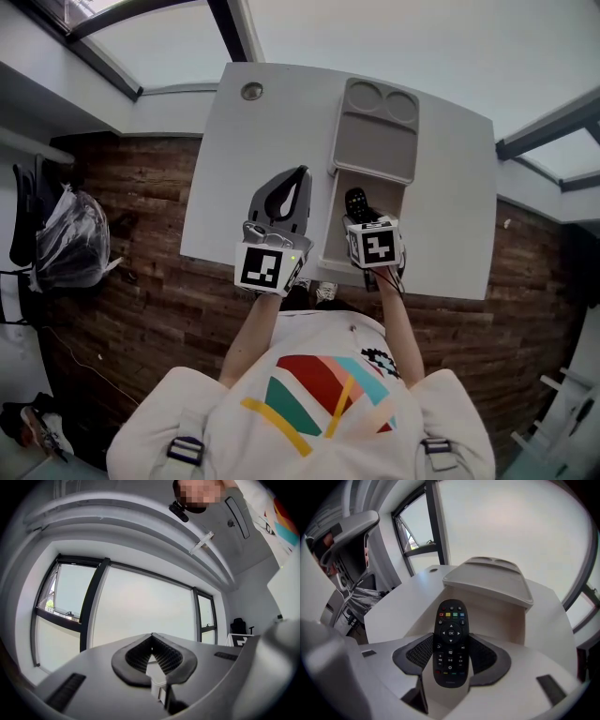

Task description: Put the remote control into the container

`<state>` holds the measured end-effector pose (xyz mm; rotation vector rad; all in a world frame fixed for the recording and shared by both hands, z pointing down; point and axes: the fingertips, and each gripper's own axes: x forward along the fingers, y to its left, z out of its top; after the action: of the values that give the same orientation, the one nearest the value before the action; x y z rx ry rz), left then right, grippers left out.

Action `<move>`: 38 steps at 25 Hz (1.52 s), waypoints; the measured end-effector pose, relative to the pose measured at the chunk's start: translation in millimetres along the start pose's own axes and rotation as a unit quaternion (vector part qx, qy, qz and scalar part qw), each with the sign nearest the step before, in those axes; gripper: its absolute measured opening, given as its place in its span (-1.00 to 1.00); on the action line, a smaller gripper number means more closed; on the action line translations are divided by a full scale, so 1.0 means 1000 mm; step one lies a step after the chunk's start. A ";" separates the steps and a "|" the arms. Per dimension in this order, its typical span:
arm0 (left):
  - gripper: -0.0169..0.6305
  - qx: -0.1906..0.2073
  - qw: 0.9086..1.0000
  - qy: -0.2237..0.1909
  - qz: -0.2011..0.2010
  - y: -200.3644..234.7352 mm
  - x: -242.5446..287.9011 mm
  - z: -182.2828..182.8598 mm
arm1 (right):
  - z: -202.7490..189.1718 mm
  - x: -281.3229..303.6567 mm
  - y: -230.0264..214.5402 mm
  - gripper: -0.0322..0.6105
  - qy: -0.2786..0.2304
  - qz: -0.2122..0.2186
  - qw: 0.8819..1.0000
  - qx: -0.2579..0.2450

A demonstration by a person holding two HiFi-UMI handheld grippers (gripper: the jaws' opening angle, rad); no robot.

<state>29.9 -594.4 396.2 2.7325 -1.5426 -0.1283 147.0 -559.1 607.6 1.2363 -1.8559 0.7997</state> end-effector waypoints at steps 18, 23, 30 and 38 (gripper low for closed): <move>-0.92 -0.011 1.000 0.011 0.000 0.010 0.000 -0.007 | -0.017 0.023 0.004 -0.15 0.030 -0.020 0.999 -0.030; -0.92 -0.011 1.000 0.012 -0.004 0.010 -0.001 -0.007 | -0.017 0.024 0.005 -0.12 0.016 -0.020 0.999 -0.027; -0.92 -0.010 1.000 0.010 -0.015 0.001 0.001 -0.004 | -0.019 0.027 0.015 0.26 0.023 -0.001 0.999 -0.037; -0.93 -0.011 1.000 -0.001 -0.015 0.002 -0.003 0.006 | -0.007 0.016 0.011 0.26 -0.017 -0.013 0.999 -0.038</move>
<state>26.5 -592.7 390.6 2.7402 -1.4909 -0.1466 134.6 -557.5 623.5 1.2304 -1.8765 0.6909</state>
